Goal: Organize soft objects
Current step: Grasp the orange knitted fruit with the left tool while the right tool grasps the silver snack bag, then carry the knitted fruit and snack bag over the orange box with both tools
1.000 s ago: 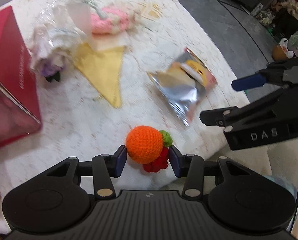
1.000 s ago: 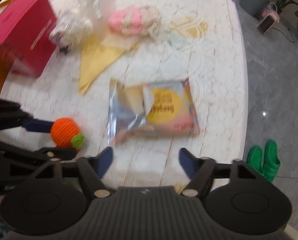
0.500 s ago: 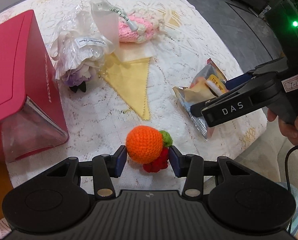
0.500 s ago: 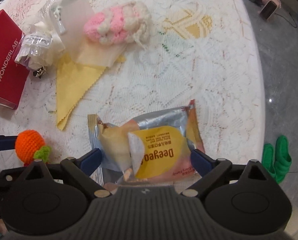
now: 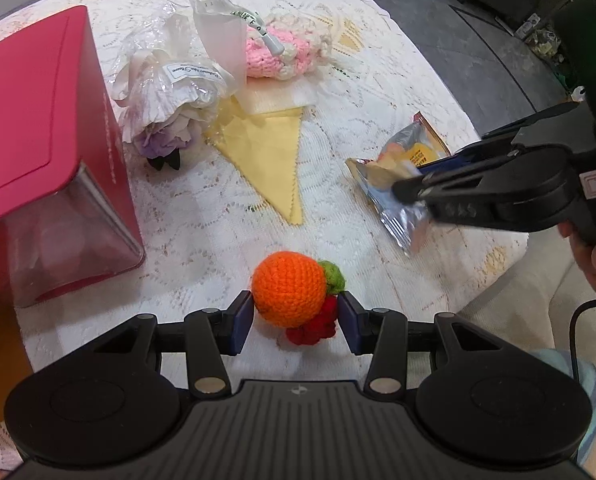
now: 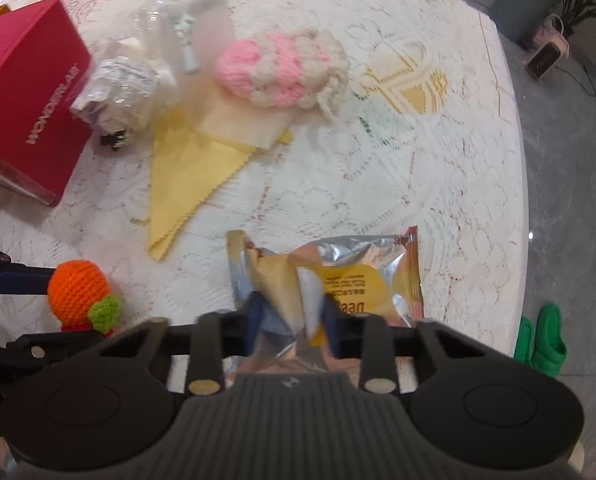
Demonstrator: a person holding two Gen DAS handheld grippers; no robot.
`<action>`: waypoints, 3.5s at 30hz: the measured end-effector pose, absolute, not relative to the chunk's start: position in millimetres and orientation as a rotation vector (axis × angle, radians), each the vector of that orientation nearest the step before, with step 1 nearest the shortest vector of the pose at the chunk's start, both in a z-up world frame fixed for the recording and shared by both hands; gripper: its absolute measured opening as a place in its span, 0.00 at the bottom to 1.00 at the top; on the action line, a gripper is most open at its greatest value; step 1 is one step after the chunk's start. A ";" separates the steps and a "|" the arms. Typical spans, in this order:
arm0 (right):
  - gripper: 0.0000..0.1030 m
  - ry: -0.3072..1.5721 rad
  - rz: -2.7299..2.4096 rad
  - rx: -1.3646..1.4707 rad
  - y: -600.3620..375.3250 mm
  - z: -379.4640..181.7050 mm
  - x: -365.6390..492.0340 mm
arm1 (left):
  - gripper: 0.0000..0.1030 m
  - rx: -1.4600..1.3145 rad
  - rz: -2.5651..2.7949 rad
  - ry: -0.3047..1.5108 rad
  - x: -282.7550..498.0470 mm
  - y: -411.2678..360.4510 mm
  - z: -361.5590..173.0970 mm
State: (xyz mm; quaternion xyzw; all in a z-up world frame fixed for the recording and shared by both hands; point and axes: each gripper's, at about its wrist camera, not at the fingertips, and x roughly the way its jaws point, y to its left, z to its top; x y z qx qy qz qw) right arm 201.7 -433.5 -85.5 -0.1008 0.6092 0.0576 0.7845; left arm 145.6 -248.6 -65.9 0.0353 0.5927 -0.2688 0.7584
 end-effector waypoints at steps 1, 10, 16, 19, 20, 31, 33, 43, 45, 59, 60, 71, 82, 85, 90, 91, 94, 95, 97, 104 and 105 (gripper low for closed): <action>0.05 1.308 0.127 -0.216 -432.0 -82.4 200.2 | 0.50 0.077 -0.587 1.291 144.8 -247.3 -65.0; 0.00 1.277 0.095 -0.297 -418.1 -66.7 186.0 | 0.50 0.085 -0.588 1.260 135.1 -233.3 -45.6; 0.00 1.215 0.104 -0.348 -394.7 -32.9 173.0 | 0.50 0.083 -0.588 1.217 124.3 -214.8 -20.8; 0.00 1.188 0.126 -0.375 -377.5 -16.2 168.1 | 0.50 0.071 -0.577 1.198 122.0 -201.7 -10.3; 0.00 1.192 0.136 -0.386 -372.5 -14.2 167.3 | 0.50 0.065 -0.576 1.194 121.0 -197.3 -8.1; 0.43 1.289 0.183 -0.603 -369.6 -65.1 153.2 | 0.50 0.062 -0.552 1.232 118.7 -182.5 -30.7; 0.44 1.299 0.192 -0.666 -371.1 -76.7 150.3 | 0.50 0.070 -0.550 1.239 120.9 -182.8 -35.2; 0.48 1.300 0.252 -0.666 -380.5 -104.6 166.3 | 0.50 0.093 -0.547 1.274 134.0 -192.8 -51.5; 0.43 1.301 0.247 -0.624 -384.2 -104.2 171.2 | 0.50 0.097 -0.547 1.277 134.8 -194.1 -52.3; 0.00 1.230 0.201 -0.670 -363.3 -75.2 153.8 | 0.50 0.114 -0.551 1.247 124.0 -185.5 -34.0; 0.00 1.218 0.199 -0.670 -360.6 -68.3 151.5 | 0.50 0.114 -0.552 1.238 122.2 -183.3 -29.7; 0.00 1.024 0.237 -0.721 -305.7 20.2 119.1 | 0.50 0.072 -0.550 1.106 101.8 -130.5 38.8; 0.03 1.055 0.381 -0.744 -240.2 39.4 114.7 | 0.50 0.024 -0.468 1.048 91.9 -59.1 59.0; 0.42 1.133 0.403 -0.752 -237.7 -2.2 116.4 | 0.50 0.034 -0.458 1.060 86.1 -47.1 48.4; 0.50 1.247 0.423 -0.749 -240.8 -66.8 120.0 | 0.50 0.028 -0.405 1.003 85.8 -15.4 60.9; 0.53 1.266 0.429 -0.739 -241.7 -75.8 120.3 | 0.50 0.028 -0.390 1.001 89.5 -10.0 63.1; 0.58 1.303 0.431 -0.724 -242.9 -98.4 122.4 | 0.50 0.027 -0.333 1.005 102.2 4.1 64.4; 0.65 1.305 0.425 -0.721 -243.8 -102.8 123.8 | 0.50 0.027 -0.312 1.010 107.1 8.1 63.3; 0.69 1.289 0.423 -0.711 -246.2 -107.6 127.9 | 0.50 0.021 -0.276 1.020 115.2 15.6 60.4; 0.57 1.264 0.406 -0.643 -255.0 -111.6 146.3 | 0.50 -0.009 -0.212 1.043 128.6 29.6 53.7; 0.55 1.261 0.396 -0.637 -256.0 -109.7 149.2 | 0.50 -0.011 -0.206 1.045 130.3 31.6 52.6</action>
